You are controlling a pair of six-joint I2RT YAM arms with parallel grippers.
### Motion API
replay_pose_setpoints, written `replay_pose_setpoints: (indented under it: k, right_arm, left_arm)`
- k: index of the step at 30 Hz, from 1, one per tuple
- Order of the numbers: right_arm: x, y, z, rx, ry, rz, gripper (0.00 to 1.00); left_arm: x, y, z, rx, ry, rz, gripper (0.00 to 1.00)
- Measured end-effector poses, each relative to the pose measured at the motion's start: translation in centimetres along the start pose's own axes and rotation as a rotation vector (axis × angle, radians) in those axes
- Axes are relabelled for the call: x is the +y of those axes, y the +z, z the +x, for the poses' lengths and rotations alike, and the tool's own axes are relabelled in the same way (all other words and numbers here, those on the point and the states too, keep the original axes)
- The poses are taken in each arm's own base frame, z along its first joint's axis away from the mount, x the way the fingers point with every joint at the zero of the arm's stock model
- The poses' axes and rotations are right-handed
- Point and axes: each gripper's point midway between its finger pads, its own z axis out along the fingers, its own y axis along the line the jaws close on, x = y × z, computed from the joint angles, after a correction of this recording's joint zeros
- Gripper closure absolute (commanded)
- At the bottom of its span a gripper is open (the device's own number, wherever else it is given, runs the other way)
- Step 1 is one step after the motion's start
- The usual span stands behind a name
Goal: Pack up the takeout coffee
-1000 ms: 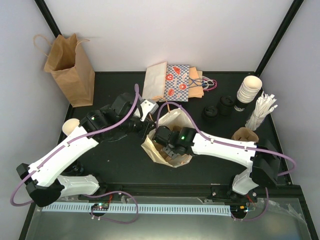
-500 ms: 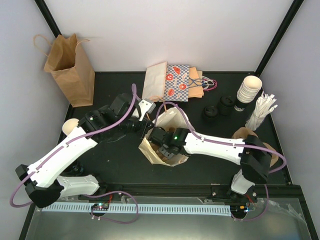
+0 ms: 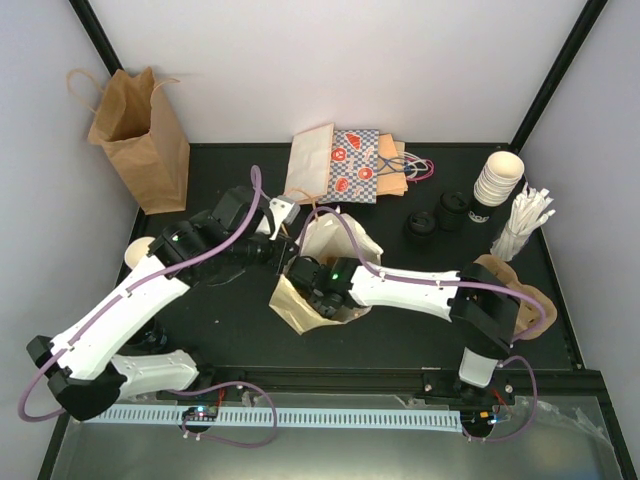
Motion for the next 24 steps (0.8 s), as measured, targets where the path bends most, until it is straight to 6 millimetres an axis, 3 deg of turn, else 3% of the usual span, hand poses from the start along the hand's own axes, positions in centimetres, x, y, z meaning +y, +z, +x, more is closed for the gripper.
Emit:
replay_pose_setpoints:
  k: [11, 18, 20, 24]
  right_arm:
    - [1.6, 2.2, 0.7, 0.093, -0.06, -0.037, 0.67]
    - [2.1, 1.6, 3.2, 0.199, -0.075, -0.086, 0.67]
    - [2.0, 1.1, 4.0, 0.23, -0.074, -0.091, 0.66]
    - [1.5, -0.2, 5.5, 0.286, -0.068, -0.095, 0.66]
  left_arm:
    - [-0.1, -2.2, -1.3, -0.083, -0.042, 0.06, 0.82]
    - [0.0, -3.2, -2.0, -0.117, -0.065, 0.097, 0.4]
    - [-0.1, -3.3, -2.0, -0.117, -0.064, 0.106, 0.34]
    - [-0.4, -3.4, -2.0, -0.113, -0.065, 0.127, 0.33]
